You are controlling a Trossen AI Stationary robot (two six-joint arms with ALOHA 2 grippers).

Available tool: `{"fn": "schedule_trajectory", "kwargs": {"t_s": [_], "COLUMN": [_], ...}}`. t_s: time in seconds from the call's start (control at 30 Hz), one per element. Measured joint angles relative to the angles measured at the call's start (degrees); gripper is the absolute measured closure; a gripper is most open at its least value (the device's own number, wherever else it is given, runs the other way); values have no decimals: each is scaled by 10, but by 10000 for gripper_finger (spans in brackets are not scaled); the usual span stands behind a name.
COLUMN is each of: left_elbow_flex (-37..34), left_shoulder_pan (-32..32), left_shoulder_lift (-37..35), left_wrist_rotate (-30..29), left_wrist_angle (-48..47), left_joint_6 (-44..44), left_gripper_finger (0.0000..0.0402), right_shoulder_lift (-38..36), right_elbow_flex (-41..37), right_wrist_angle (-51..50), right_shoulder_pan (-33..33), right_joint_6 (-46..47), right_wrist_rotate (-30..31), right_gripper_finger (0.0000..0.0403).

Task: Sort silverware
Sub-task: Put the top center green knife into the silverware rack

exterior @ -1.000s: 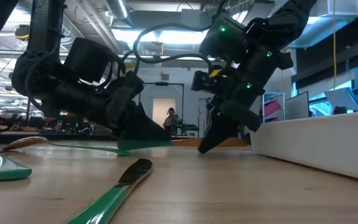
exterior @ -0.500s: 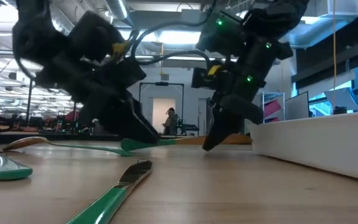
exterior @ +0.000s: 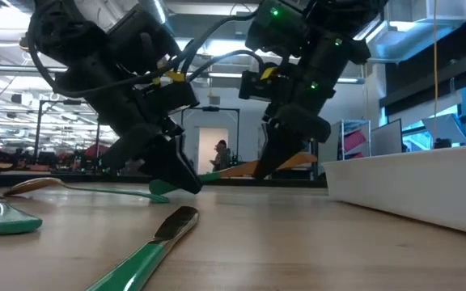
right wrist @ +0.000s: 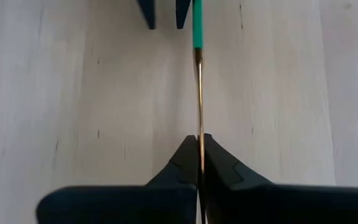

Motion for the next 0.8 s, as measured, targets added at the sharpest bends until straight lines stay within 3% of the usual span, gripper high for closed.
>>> {"fn": "schedule_trajectory", "kwargs": {"t_s": [0.13,0.5,0.63,0.8], "left_elbow_flex": [0,0,-1,-17], "left_shoulder_pan": [-1,-2,-2,-2], "left_shoulder_lift": [0,0,0,0], "left_wrist_rotate": [-2,-11,-12,-20], "left_wrist_angle": [0,-2,-3,2], "left_joint_6": [1,11,-8,-45], "left_gripper_finger": [393,401,401,401], "right_shoulder_lift": [0,0,0,-9], "right_elbow_flex": [0,0,0,13], "right_wrist_angle": [0,2,6,-40], "right_shoulder_pan": [1,0,0,-1], "right_joint_6": [-1,0,11,35], "right_wrist_rotate": [-4,-8,-23,-23], "right_gripper_finger": [402,399,366,291]}}
